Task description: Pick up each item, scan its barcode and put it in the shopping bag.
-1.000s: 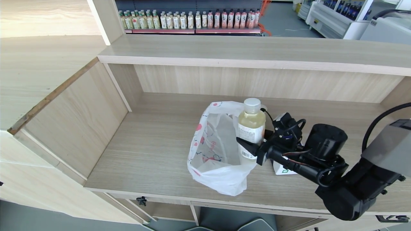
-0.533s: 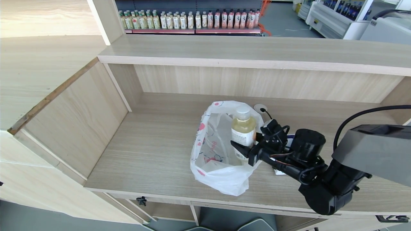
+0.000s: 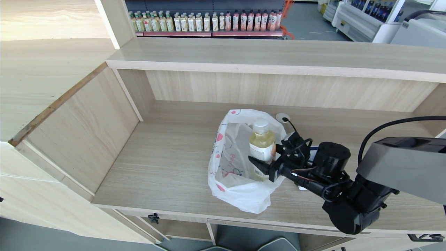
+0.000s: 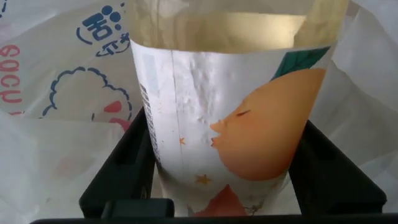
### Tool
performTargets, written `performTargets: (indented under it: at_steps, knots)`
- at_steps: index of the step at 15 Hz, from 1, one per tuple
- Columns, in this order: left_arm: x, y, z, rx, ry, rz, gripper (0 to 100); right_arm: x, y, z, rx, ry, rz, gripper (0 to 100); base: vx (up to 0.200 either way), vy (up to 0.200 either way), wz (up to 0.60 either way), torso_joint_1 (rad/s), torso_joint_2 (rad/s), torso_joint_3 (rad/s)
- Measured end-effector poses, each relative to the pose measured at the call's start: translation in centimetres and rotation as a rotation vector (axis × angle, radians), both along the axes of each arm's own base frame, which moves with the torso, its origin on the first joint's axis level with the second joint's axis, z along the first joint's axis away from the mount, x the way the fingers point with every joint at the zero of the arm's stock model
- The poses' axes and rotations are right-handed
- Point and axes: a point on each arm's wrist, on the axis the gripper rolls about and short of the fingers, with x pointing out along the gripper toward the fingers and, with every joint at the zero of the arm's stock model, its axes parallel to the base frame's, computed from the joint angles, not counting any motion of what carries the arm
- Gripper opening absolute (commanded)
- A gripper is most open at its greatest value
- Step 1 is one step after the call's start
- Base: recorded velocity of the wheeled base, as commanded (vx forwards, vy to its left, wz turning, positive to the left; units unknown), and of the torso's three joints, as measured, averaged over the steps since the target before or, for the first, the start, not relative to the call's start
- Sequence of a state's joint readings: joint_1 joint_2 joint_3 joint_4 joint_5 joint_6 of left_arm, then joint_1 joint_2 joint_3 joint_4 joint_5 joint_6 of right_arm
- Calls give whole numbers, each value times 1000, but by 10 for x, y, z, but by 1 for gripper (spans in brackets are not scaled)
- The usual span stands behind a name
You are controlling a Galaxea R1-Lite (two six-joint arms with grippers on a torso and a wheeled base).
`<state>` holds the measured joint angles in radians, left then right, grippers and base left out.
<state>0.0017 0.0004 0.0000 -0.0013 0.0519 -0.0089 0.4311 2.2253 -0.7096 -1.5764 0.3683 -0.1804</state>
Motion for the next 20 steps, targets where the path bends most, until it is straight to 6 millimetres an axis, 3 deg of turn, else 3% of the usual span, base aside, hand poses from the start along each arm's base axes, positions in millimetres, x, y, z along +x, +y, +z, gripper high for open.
performTargets:
  at_steps: [4,10,12,15,18,20]
  knots:
    - [0,0,0,0,0,-1,100,-5,2,11,19,-14,10,100,0,0,0,0,0,0]
    - [0,0,0,0,0,0,100,-40,-13,69,81,-38,23,100,0,0,0,0,0,0]
    - [0,0,0,0,0,0,100,-66,-26,87,69,-12,15,100,0,0,0,0,0,0]
    - [0,0,0,0,0,-1,100,-112,-53,97,22,50,-53,100,0,0,0,0,0,0]
    - [0,0,0,0,0,0,100,-136,-89,102,-32,98,-277,100,0,0,0,0,0,0]
    - [0,0,0,0,0,0,100,-152,-122,95,-154,202,-546,100,0,0,0,0,0,0]
